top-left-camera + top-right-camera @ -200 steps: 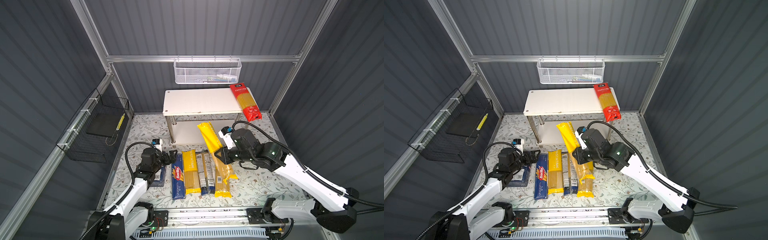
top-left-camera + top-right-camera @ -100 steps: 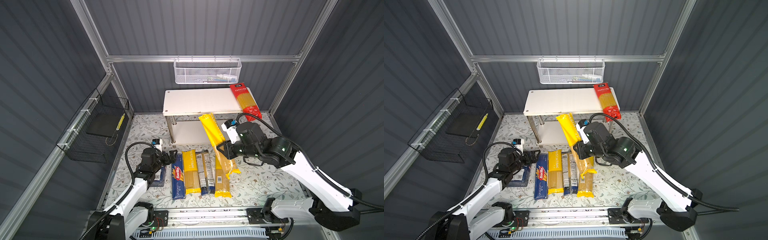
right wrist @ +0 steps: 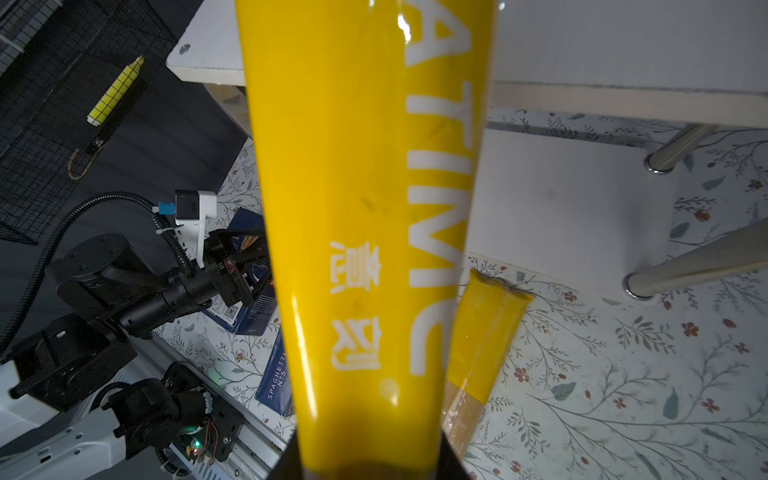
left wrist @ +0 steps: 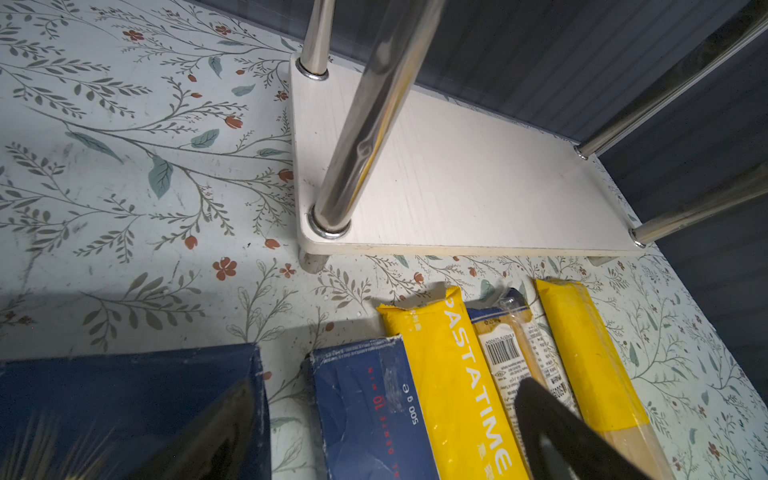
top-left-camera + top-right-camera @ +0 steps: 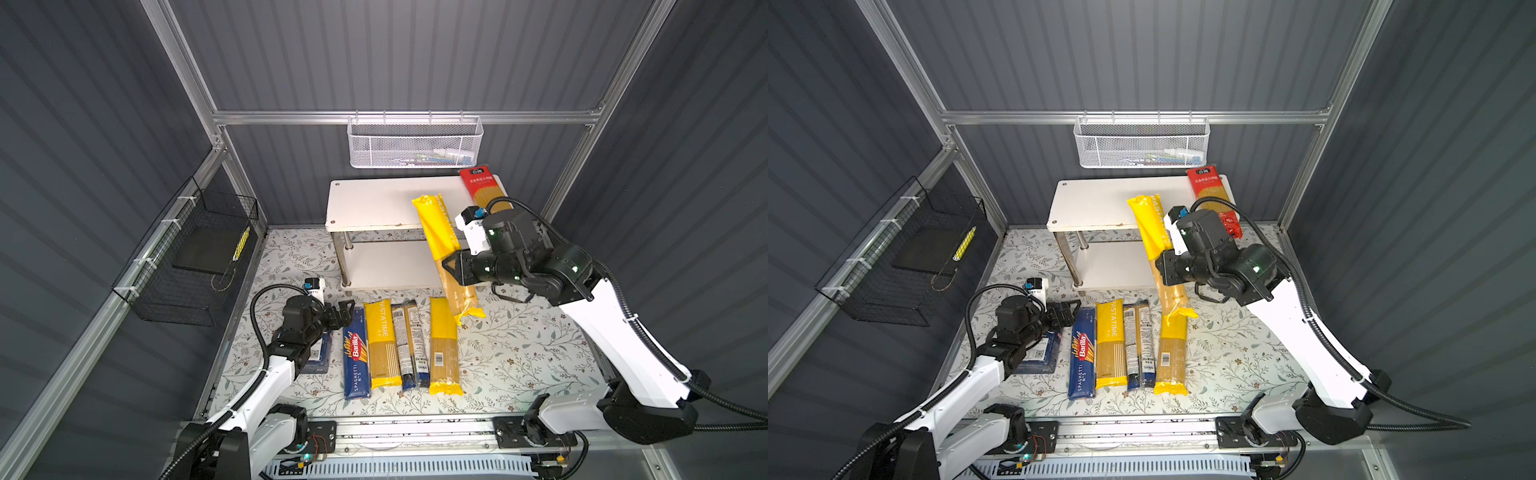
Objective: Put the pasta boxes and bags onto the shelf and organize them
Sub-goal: 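Raise the yellow bag with the right gripper toward the top shelf, then lower the yellow bag onto the top shelf beside the red bag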
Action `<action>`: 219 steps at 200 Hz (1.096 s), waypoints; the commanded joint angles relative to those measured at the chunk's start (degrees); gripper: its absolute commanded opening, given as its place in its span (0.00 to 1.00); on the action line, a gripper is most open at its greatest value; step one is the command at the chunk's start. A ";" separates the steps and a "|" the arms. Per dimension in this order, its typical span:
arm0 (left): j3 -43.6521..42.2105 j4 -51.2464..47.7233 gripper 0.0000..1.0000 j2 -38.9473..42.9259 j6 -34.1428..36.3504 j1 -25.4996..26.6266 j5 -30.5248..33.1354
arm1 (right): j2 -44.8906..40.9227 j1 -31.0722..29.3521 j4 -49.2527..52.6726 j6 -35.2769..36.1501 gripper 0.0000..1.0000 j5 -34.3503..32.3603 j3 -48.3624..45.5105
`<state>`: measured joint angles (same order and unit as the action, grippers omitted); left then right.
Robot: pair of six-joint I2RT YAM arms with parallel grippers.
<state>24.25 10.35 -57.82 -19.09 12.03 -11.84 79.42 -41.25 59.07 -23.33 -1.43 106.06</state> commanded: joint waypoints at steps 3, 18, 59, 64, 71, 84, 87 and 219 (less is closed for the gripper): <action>-0.39 0.11 0.99 0.27 0.90 0.35 -0.45 | 0.55 2.10 -3.89 2.87 0.22 -0.12 6.75; -0.33 0.11 0.99 0.18 0.87 0.29 -0.39 | 2.12 3.63 -3.15 3.70 0.22 -0.01 9.43; -0.38 0.12 0.99 0.17 0.90 0.38 -0.51 | 6.71 7.72 -2.37 5.83 0.22 0.85 16.24; -0.39 0.11 0.99 0.19 0.89 0.36 -0.54 | 7.24 8.13 -2.46 5.97 0.22 0.90 17.06; -0.35 0.11 0.99 0.31 0.86 0.30 -0.56 | 8.04 8.91 -2.46 6.15 0.22 1.19 18.10; -0.34 0.02 0.99 0.37 0.88 0.35 -0.57 | 9.65 10.27 -2.47 6.28 0.22 2.39 20.27; -0.42 0.02 0.99 0.35 0.89 0.36 -0.56 | 10.12 10.65 -2.51 6.28 0.22 2.67 20.71; -0.39 -0.34 0.99 1.13 0.99 0.33 -0.30 | 20.52 18.66 -5.20 6.22 0.22 7.58 29.38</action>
<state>24.25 10.33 -57.74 -19.09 12.03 -11.81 101.21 -23.20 62.22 -17.69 4.60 132.40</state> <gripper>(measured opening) 0.993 0.245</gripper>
